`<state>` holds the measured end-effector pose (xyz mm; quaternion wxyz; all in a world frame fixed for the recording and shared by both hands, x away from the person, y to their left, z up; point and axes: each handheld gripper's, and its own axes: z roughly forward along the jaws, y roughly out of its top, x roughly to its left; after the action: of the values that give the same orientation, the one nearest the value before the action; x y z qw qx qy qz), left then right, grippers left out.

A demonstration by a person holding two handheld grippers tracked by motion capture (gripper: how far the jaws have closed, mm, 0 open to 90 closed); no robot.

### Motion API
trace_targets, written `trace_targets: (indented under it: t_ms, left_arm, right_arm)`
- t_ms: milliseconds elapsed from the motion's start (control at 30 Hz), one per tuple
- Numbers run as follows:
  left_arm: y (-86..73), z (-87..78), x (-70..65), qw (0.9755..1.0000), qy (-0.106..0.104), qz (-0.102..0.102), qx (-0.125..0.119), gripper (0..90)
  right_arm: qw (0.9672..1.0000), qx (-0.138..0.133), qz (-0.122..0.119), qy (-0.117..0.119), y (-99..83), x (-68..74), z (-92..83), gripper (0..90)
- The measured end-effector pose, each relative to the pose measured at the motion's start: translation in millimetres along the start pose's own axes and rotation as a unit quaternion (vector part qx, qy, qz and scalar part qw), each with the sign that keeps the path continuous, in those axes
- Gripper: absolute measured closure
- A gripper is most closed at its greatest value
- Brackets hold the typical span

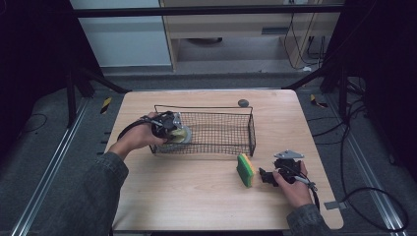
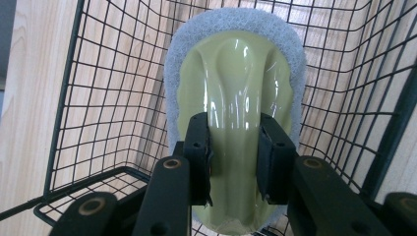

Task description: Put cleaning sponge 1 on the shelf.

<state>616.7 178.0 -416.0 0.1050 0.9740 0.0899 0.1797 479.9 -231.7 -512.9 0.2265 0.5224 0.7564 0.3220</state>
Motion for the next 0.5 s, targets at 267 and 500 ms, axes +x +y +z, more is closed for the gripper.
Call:
trace_targets:
  t_ms: [267, 500]
  left_arm:
    - [-0.9, 1.9, 1.4, 1.0, 0.0, -0.002, 0.005, 69.8]
    - [-1.8, -4.7, 3.3, 0.9999, 0.003, -0.007, -0.012, 68.1]
  right_arm:
    - [1.0, 0.0, -0.002, -0.001, 0.0, -0.1, 0.2, 0.7]
    - [1.0, 0.0, -0.002, -0.001, 0.1, 0.1, 0.3, 0.7]
